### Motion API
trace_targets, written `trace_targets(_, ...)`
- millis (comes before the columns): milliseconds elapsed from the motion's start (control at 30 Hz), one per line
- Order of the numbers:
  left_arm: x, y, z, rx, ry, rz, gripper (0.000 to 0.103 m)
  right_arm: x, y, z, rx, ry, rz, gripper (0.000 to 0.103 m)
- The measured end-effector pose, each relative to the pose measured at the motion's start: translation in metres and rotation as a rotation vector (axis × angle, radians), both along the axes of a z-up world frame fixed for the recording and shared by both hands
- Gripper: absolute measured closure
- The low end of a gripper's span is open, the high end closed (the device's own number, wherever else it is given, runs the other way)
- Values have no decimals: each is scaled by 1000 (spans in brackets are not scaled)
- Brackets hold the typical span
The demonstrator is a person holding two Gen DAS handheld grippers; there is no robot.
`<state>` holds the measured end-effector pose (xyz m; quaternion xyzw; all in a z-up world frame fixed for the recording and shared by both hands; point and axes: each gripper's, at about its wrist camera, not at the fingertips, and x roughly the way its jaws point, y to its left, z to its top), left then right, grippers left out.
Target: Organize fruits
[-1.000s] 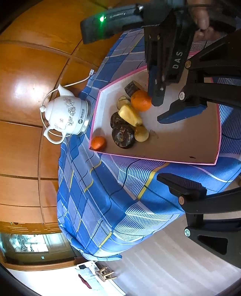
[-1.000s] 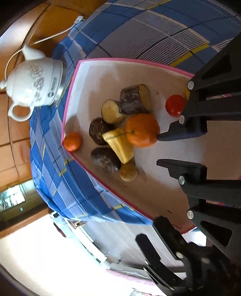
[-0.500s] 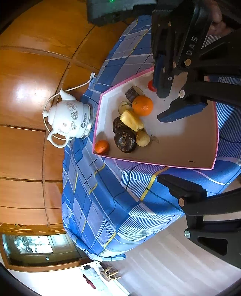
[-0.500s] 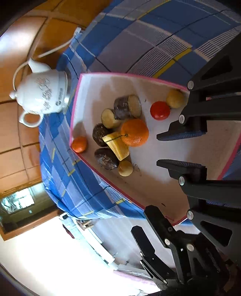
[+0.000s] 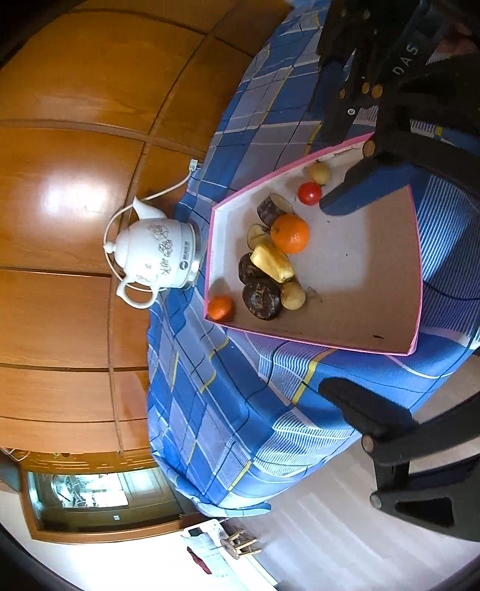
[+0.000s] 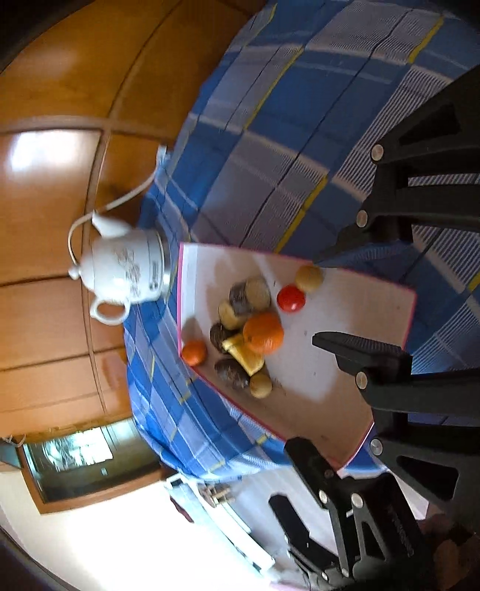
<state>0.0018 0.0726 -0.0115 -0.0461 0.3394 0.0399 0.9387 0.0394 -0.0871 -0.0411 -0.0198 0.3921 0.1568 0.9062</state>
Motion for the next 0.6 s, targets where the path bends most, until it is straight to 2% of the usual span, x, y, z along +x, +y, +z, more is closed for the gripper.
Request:
trace_targets(100, -4, -3, 3, 16, -18, 13, 0, -4, -4, 1, -25, -20, -40, 66)
trace_targets(333, -3, -8, 0, 15, -3, 5, 0, -7, -10, 0, -36, -24, -83, 66)
trace_targets(600, -4, -14, 1, 73, -20, 38, 0, -9, -13, 1, -38, -37, -102, 66)
